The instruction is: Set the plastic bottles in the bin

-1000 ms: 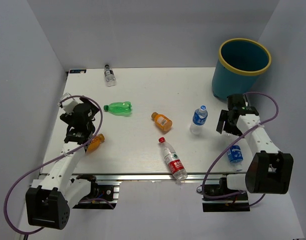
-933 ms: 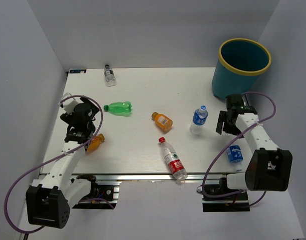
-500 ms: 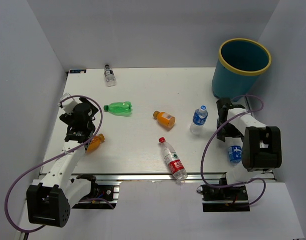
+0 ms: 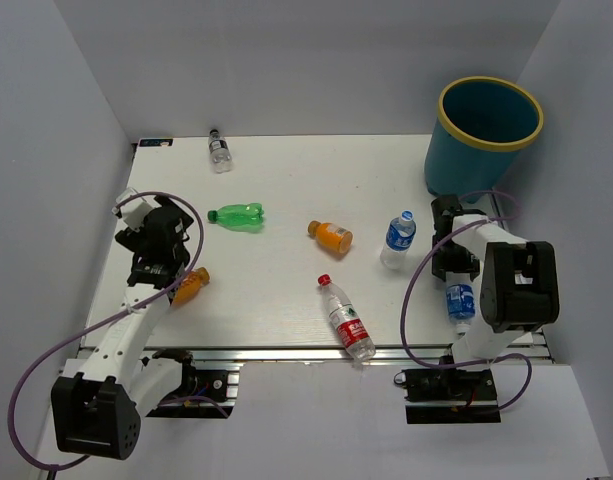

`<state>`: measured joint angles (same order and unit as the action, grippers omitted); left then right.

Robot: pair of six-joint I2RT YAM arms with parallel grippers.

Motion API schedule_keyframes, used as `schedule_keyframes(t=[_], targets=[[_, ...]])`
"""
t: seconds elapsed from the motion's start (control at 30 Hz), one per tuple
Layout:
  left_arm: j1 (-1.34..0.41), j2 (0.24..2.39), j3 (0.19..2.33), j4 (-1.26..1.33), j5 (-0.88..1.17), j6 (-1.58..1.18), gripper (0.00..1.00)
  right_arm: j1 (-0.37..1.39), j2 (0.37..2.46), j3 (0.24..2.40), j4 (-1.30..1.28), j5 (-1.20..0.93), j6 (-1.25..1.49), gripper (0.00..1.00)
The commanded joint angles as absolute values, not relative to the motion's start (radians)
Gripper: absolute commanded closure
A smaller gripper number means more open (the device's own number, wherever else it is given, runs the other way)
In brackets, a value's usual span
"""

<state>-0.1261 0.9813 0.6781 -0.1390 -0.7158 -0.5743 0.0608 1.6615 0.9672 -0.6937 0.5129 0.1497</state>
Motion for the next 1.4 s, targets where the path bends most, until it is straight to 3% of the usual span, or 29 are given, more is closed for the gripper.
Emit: schedule_keyframes(t=[0.0, 0.23, 0.37, 0.43, 0.57, 0.73, 0.93, 1.07, 1.1, 1.17, 1.37], targets=[[-0.12, 0.946, 0.707, -0.143, -0.726, -0.574, 0.02, 0.058, 1.612, 0.992, -0.627, 0.453, 0.182, 0.69], [-0.12, 0.959, 0.716, -0.153, -0.718, -0.574, 0.02, 0.061, 1.333, 1.207, -0.654, 0.31, 0.18, 0.72], [-0.118, 0.974, 0.721, -0.155, -0.712, -0.572, 0.02, 0.061, 1.177, 1.313, -0.49, 0.003, 0.143, 0.71], [-0.12, 0.983, 0.727, -0.158, -0.712, -0.571, 0.02, 0.061, 1.173, 1.406, -0.441, -0.046, 0.121, 0.72], [-0.118, 1.005, 0.732, -0.163, -0.713, -0.571, 0.02, 0.061, 1.29, 1.636, -0.362, 0.095, 0.052, 0.72], [-0.118, 1.038, 0.752, -0.184, -0.735, -0.577, 0.02, 0.058, 1.452, 1.778, -0.039, 0.329, -0.087, 0.66], [-0.12, 1.095, 0.793, -0.241, -0.774, -0.583, 0.02, 0.034, 1.796, 2.083, -0.002, 0.507, -0.221, 0.6], [-0.118, 1.112, 0.801, -0.255, -0.807, -0.592, 0.02, 0.012, 1.89, 2.19, -0.105, 0.472, -0.192, 0.38], [-0.12, 1.12, 0.805, -0.271, -0.805, -0.594, 0.02, 0.012, 1.893, 2.198, -0.12, 0.463, -0.187, 0.23], [-0.12, 1.126, 0.819, -0.288, -0.798, -0.607, 0.02, 0.012, 1.872, 2.183, -0.139, 0.419, -0.166, 0.12], [-0.118, 1.143, 0.839, -0.321, -0.761, -0.64, 0.02, 0.012, 1.652, 1.958, -0.157, 0.102, -0.072, 0.11]])
